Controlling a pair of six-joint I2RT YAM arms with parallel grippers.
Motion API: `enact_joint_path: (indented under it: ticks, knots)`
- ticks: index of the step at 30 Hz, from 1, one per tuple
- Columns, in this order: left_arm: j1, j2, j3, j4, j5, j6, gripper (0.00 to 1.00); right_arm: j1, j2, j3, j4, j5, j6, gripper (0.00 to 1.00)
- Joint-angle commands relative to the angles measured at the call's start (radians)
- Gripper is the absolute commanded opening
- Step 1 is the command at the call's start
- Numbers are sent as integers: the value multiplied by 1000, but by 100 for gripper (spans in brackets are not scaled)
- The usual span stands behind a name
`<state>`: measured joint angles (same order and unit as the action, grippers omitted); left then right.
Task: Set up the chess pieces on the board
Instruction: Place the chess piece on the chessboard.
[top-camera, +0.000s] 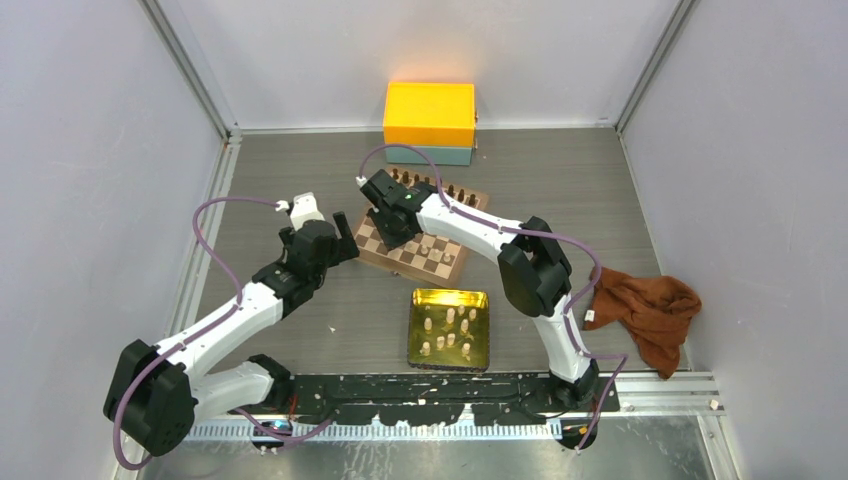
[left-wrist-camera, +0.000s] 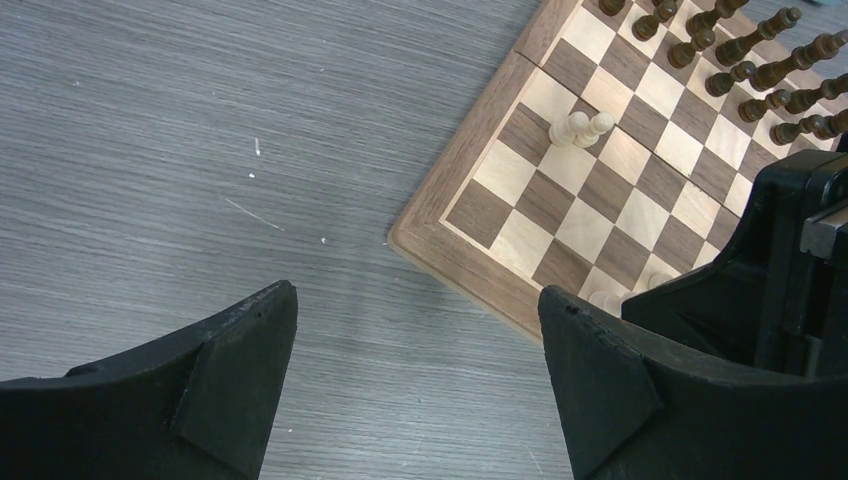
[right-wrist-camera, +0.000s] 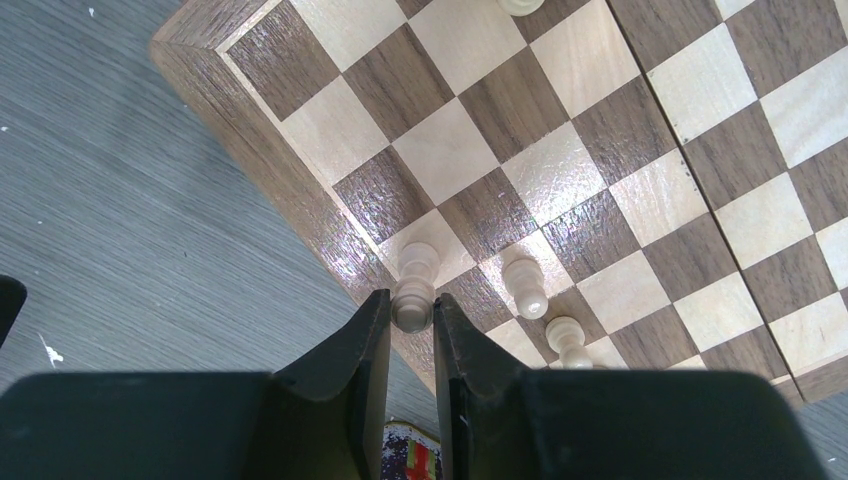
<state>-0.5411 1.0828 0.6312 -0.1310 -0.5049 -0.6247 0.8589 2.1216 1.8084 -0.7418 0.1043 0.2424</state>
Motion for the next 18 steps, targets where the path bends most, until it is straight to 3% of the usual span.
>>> enact_joint_path:
  ticks: [1, 8, 18]
  knots:
    - [3, 4, -2, 48, -27, -4, 91, -3, 2, 39, 0, -11, 2, 11]
    - [3, 8, 2, 47, -23, -4, 91, -3, -3, 39, -6, -11, 1, 28]
    - [3, 10, 5, 47, -20, -5, 91, -3, -15, 36, -10, -9, -3, 33]
